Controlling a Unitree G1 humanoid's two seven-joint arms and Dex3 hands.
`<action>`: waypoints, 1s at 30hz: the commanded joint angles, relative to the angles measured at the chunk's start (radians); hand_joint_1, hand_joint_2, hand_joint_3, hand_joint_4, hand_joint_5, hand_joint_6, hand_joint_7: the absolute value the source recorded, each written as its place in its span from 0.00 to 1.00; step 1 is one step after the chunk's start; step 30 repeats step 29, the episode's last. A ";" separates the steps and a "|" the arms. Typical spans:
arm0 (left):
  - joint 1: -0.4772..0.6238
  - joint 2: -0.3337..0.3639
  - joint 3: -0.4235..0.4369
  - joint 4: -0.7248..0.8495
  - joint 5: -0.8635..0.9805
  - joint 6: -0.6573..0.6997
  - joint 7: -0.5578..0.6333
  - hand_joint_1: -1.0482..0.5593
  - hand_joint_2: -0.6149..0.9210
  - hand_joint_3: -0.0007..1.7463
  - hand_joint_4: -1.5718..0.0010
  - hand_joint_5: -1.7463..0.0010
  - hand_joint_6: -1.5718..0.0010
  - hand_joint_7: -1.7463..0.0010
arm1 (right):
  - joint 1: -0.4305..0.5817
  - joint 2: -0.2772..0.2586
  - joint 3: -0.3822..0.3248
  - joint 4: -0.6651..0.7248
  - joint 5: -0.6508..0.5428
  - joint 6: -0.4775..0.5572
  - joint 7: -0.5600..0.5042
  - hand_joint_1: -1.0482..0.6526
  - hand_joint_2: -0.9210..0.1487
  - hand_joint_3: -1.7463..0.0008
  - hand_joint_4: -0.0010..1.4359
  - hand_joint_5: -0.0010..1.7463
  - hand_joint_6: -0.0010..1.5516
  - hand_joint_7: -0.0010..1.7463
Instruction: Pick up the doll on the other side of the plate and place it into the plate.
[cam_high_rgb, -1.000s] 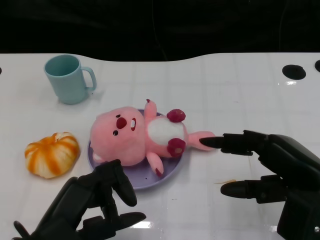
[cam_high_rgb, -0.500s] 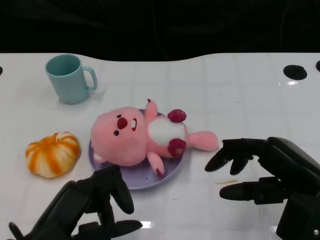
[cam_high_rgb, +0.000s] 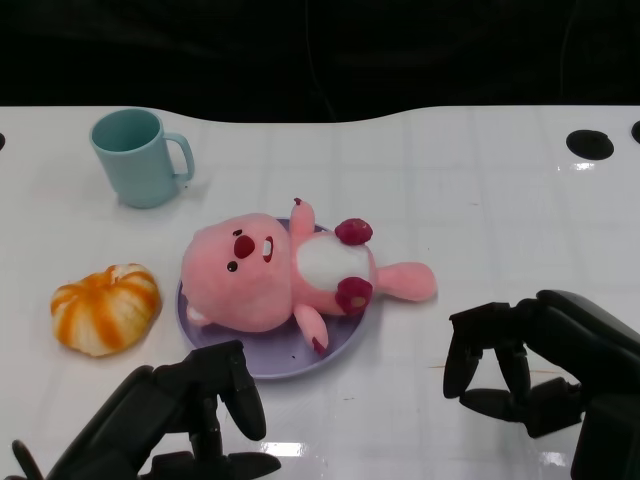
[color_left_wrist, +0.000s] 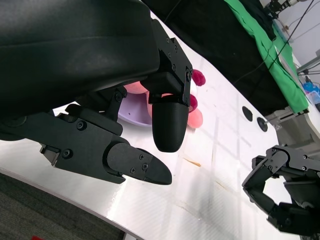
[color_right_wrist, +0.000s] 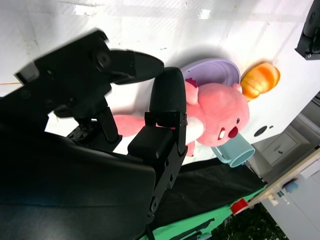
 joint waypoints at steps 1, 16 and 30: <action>0.008 0.016 0.001 -0.004 0.016 -0.017 -0.002 0.39 1.00 0.01 0.52 0.00 0.66 0.00 | -0.007 -0.030 0.002 -0.009 0.003 0.026 0.032 0.47 0.56 0.22 0.64 1.00 0.55 0.78; 0.014 0.028 -0.017 -0.051 0.036 0.055 -0.026 0.39 1.00 0.02 0.53 0.00 0.67 0.00 | -0.010 -0.053 0.011 0.016 0.005 -0.018 0.068 0.47 0.55 0.24 0.62 1.00 0.53 0.80; -0.011 0.025 -0.014 -0.023 0.039 0.041 -0.020 0.39 1.00 0.02 0.53 0.00 0.67 0.00 | -0.034 -0.047 0.020 0.006 -0.014 0.054 0.080 0.47 0.51 0.26 0.61 1.00 0.50 0.84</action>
